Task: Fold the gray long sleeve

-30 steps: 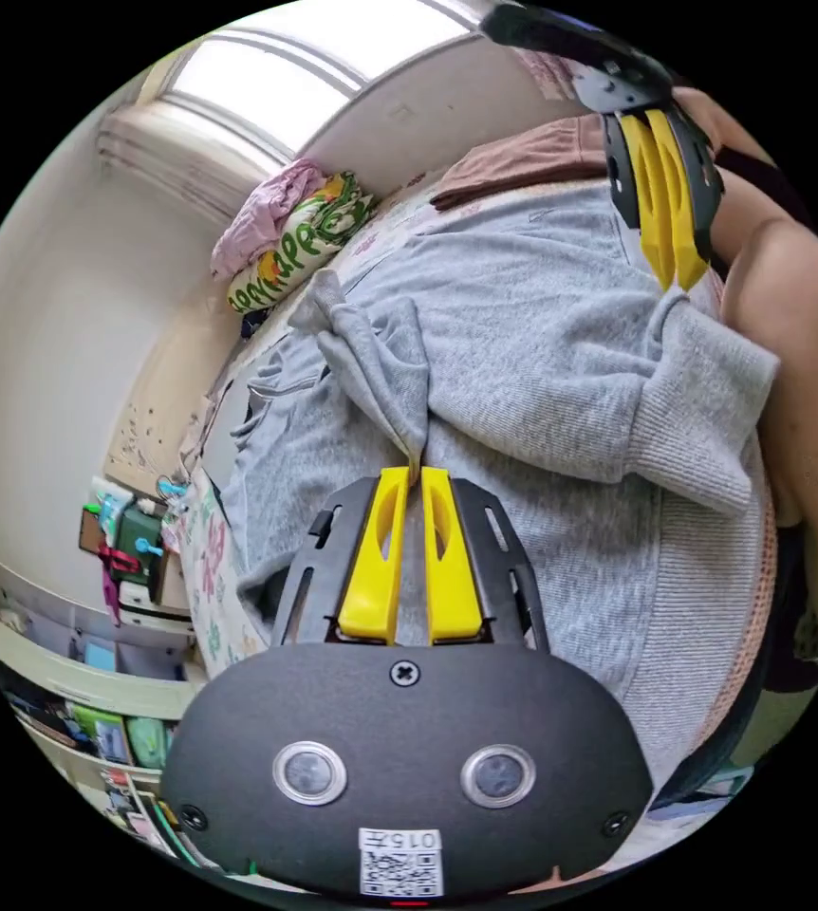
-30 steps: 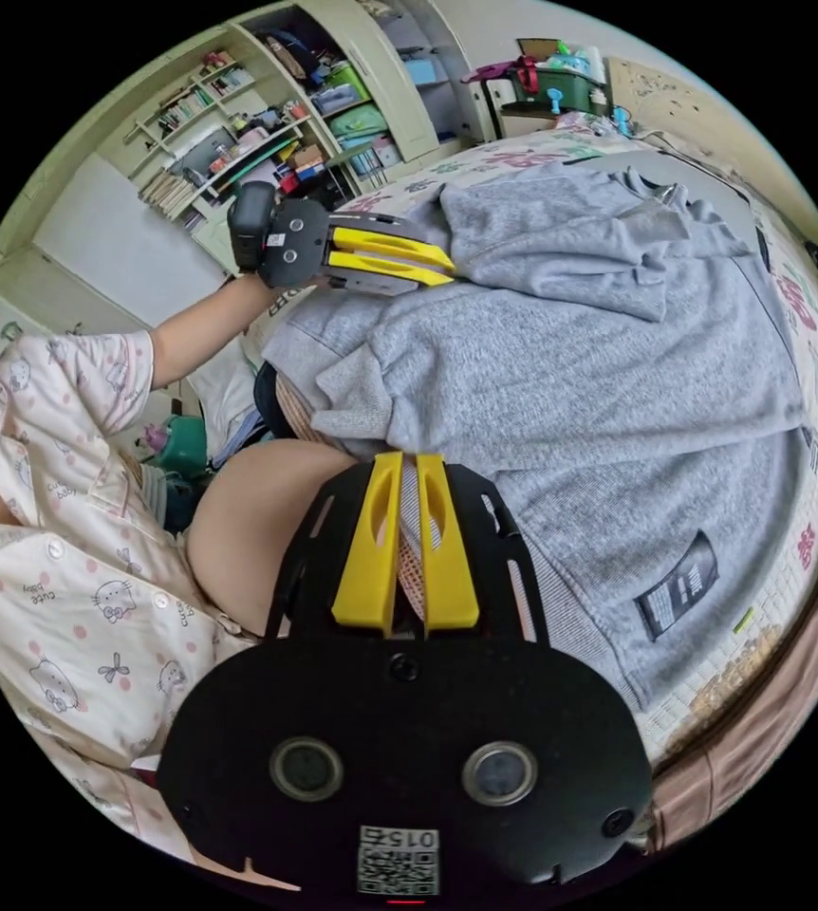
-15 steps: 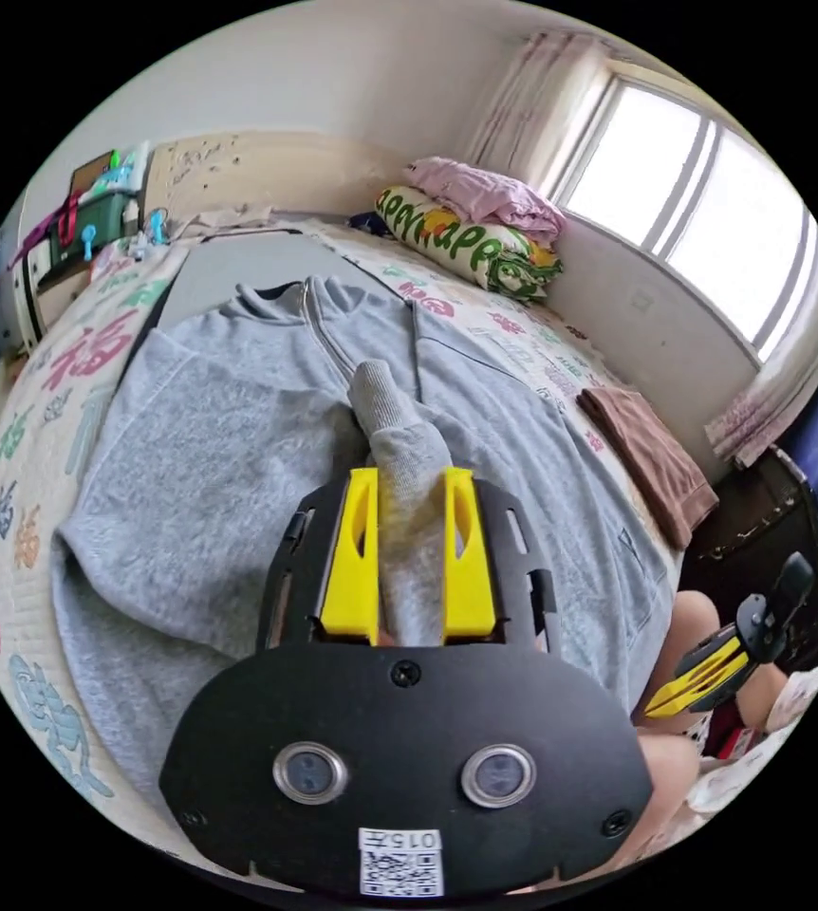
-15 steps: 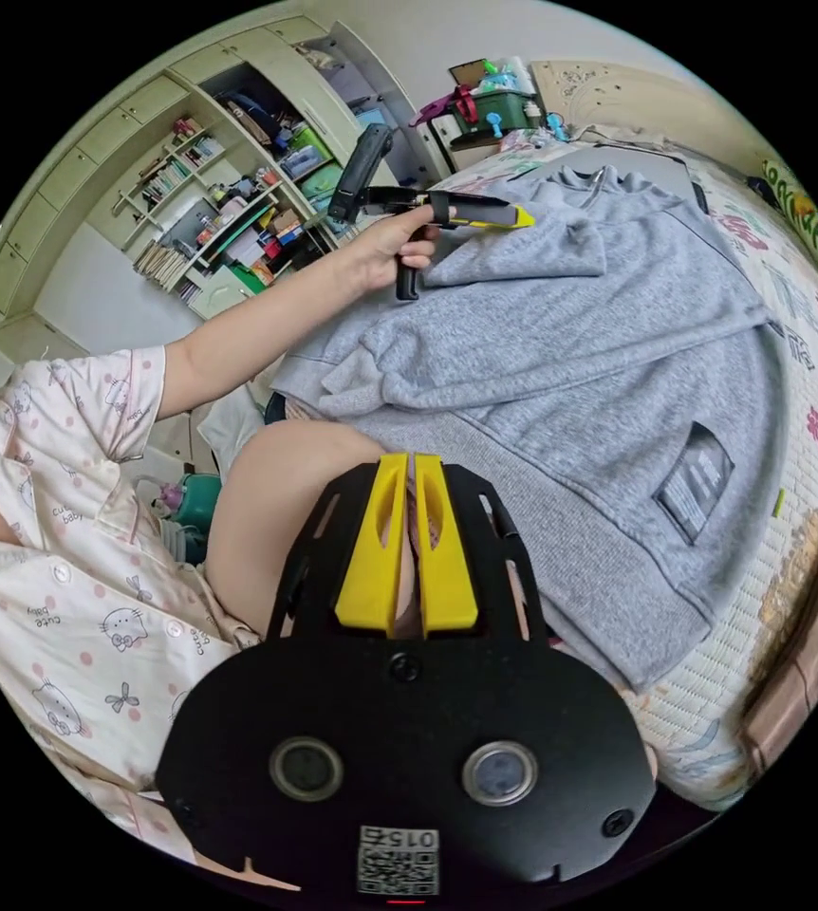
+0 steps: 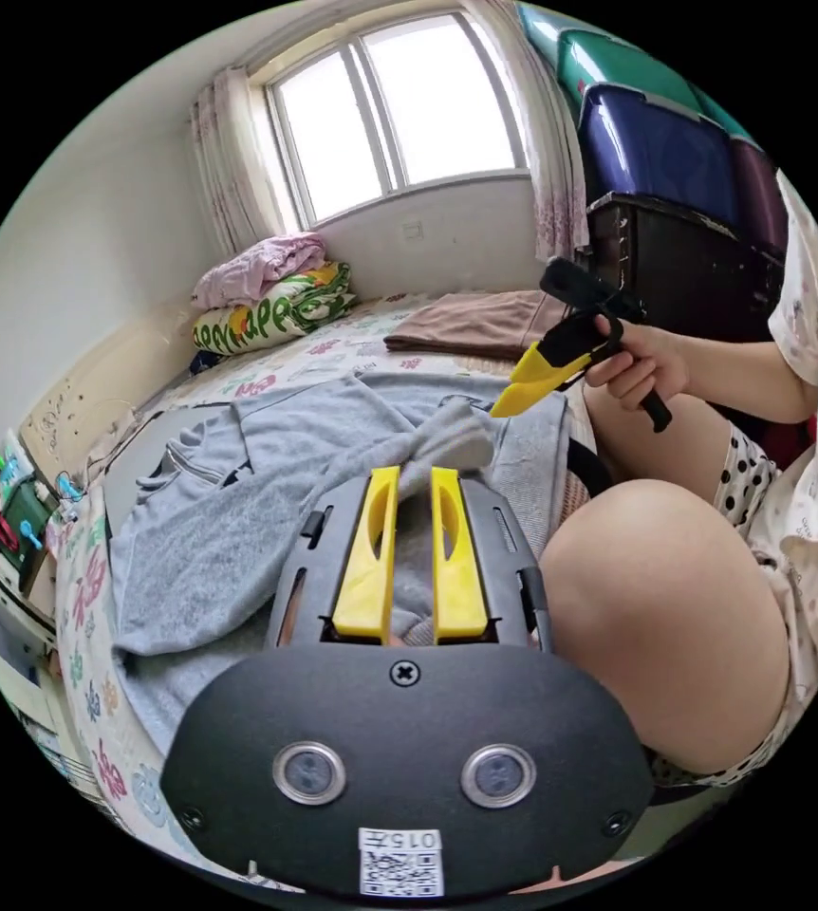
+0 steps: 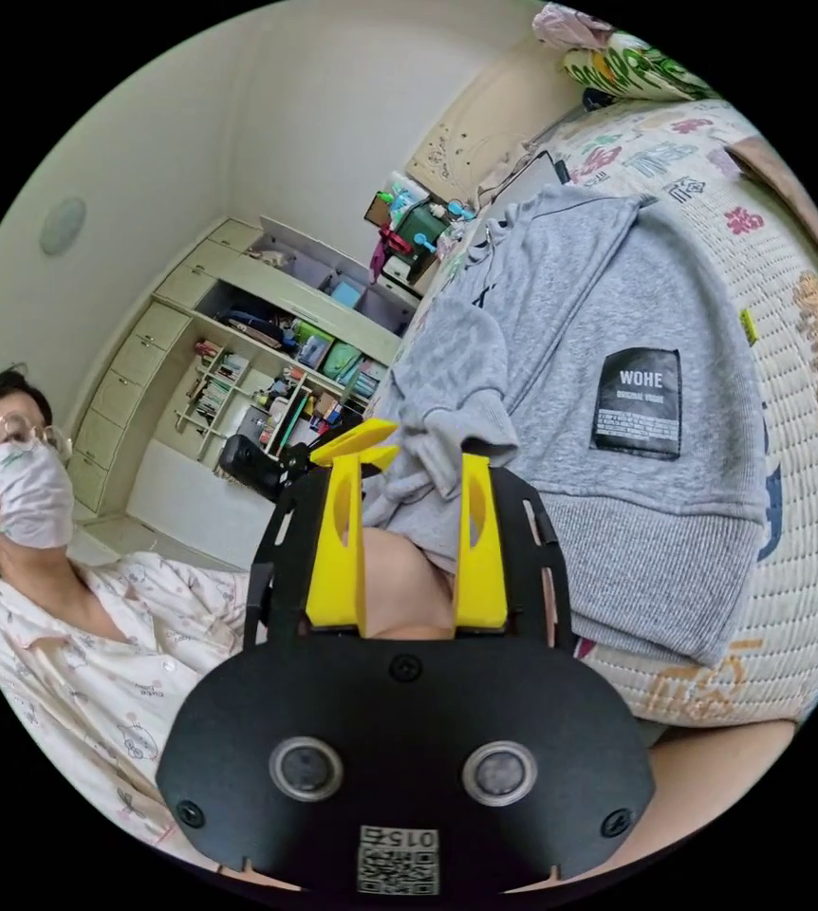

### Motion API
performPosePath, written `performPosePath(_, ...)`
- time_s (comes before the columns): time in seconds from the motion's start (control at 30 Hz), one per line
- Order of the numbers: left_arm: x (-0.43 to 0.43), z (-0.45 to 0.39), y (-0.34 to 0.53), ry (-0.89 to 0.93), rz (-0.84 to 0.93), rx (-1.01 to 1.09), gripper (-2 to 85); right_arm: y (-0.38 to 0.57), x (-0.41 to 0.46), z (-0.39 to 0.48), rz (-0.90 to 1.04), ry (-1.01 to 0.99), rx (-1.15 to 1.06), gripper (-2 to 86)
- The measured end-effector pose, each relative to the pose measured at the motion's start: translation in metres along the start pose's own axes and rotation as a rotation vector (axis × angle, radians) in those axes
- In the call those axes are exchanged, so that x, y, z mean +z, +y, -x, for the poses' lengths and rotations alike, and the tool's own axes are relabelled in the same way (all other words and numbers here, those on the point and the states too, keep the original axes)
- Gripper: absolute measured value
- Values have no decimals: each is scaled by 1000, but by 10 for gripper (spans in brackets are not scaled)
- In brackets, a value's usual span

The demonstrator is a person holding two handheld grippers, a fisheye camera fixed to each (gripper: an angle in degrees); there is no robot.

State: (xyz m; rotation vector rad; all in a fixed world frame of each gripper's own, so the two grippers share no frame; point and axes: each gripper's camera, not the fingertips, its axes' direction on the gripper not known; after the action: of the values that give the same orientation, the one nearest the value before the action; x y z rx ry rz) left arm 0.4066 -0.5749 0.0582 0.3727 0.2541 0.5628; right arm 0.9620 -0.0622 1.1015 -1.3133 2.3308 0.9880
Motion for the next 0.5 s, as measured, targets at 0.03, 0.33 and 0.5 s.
performPosePath(0.03, 5, 1, 5, 42, 2, -31, 65, -3, 6, 1, 5, 7, 14, 155)
performPosePath(0.33, 16, -24, 22, -56, 41, -51, 86, -26, 56, 47, -51, 158, 60, 148)
performPosePath(0.5, 27, -46, 35, -112, 62, -15, 91, -43, 99, 69, -59, 255, 33, 134)
